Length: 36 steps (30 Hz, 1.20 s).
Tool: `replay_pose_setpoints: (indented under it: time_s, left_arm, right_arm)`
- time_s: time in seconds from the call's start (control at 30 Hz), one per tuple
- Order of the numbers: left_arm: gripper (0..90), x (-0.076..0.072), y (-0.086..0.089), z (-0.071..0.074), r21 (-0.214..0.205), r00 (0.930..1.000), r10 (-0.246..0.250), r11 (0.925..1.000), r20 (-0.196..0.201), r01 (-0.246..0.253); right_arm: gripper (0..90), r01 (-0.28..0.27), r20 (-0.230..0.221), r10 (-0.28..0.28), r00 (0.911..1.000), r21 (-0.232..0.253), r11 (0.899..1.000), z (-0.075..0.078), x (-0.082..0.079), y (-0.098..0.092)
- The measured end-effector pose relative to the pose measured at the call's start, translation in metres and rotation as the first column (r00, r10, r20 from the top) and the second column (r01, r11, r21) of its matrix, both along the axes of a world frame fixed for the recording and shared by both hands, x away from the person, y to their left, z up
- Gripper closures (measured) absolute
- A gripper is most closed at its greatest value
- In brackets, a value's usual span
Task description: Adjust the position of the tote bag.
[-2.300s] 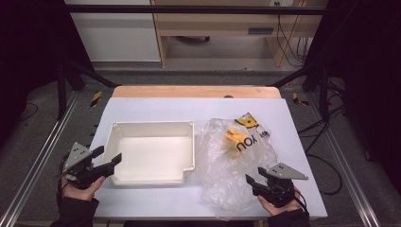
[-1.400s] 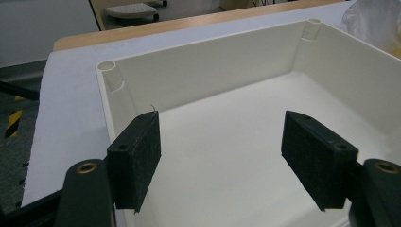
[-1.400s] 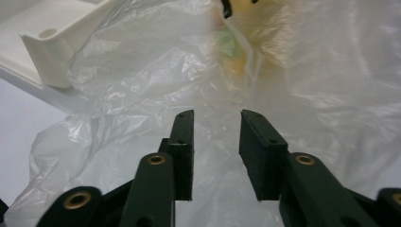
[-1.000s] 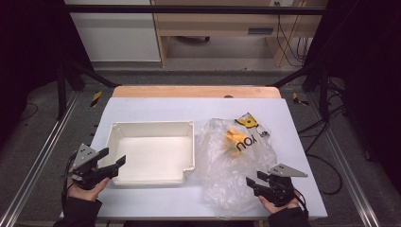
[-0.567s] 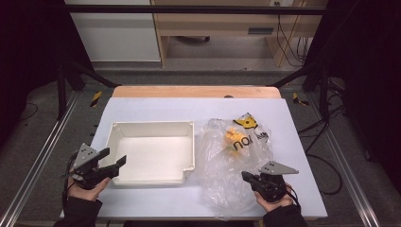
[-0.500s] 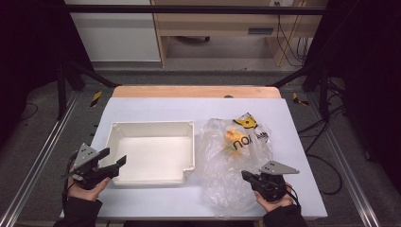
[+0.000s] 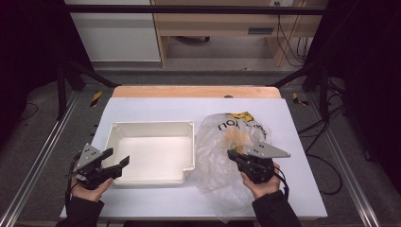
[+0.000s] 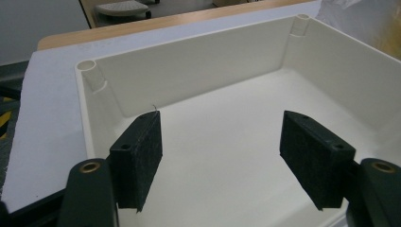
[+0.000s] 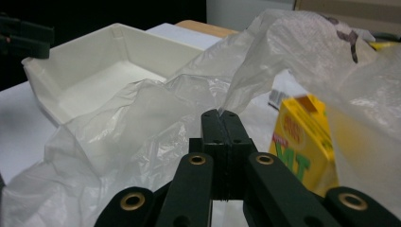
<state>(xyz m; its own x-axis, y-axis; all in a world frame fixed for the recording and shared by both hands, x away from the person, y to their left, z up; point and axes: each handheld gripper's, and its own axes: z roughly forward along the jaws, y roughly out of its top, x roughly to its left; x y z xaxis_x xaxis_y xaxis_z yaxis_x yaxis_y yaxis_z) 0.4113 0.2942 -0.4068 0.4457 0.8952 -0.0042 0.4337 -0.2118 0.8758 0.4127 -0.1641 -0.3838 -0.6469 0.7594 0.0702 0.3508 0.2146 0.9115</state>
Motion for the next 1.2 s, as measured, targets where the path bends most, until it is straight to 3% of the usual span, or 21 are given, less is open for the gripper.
replay_pose_setpoints:
  time_s: [0.1, 0.27, 0.3, 0.63, 0.73, 0.9, 0.93, 0.97, 1.2]
  left_arm:
    - [30.4, -0.001, -0.003, 0.0, -0.004, 1.0, -0.009, 1.0, -0.001, 0.009]
    - [30.3, -0.001, -0.006, 0.0, -0.006, 0.9998, -0.02, 0.9998, -0.001, 0.02]
    - [30.0, -0.001, -0.008, 0.001, -0.021, 0.9997, -0.024, 0.9995, -0.005, 0.024]
    - [31.2, -0.005, -0.031, 0.016, -0.048, 0.9966, -0.079, 0.9956, 0.023, 0.08]
    - [32.0, -0.006, -0.047, 0.024, -0.048, 0.9926, -0.116, 0.9919, 0.036, 0.118]
    - [32.4, -0.005, -0.086, 0.039, -0.053, 0.979, -0.196, 0.9785, 0.056, 0.199]
    - [32.4, -0.005, -0.086, 0.039, -0.053, 0.979, -0.196, 0.9785, 0.056, 0.199]
    - [32.4, -0.005, -0.098, 0.043, -0.048, 0.9727, -0.222, 0.973, 0.066, 0.226]
    - [32.0, -0.008, -0.125, 0.052, -0.061, 0.9598, -0.271, 0.9594, 0.073, 0.276]
  right_arm:
    - [90.0, 0.001, 0.019, -0.001, 0.9998, -0.008, 1.0, 0.009, 0.018, 0.02]
    - [90.0, 0.012, 0.01, -0.011, 0.9999, -0.037, 0.999, 0.01, 0.037, 0.037]
    - [90.0, 0.016, 0.006, -0.016, 0.9999, -0.05, 0.999, 0.009, 0.04, 0.04]
    - [90.0, 0.027, 0.013, -0.026, 0.9996, -0.057, 0.998, 0.01, 0.044, 0.045]
    - [90.0, 0.019, 0.022, -0.017, 0.9996, -0.052, 0.998, 0.012, 0.04, 0.044]
    - [90.0, 0.01, 0.029, -0.008, 0.9996, -0.052, 0.999, 0.012, 0.037, 0.046]
    - [90.0, 0.01, 0.029, -0.008, 0.9996, -0.052, 0.999, 0.012, 0.037, 0.046]
    - [90.0, 0.006, 0.028, -0.005, 0.9996, -0.049, 0.999, 0.012, 0.037, 0.047]
    - [90.0, 0.002, 0.024, 0.0, 0.9997, -0.057, 0.998, 0.01, 0.036, 0.051]
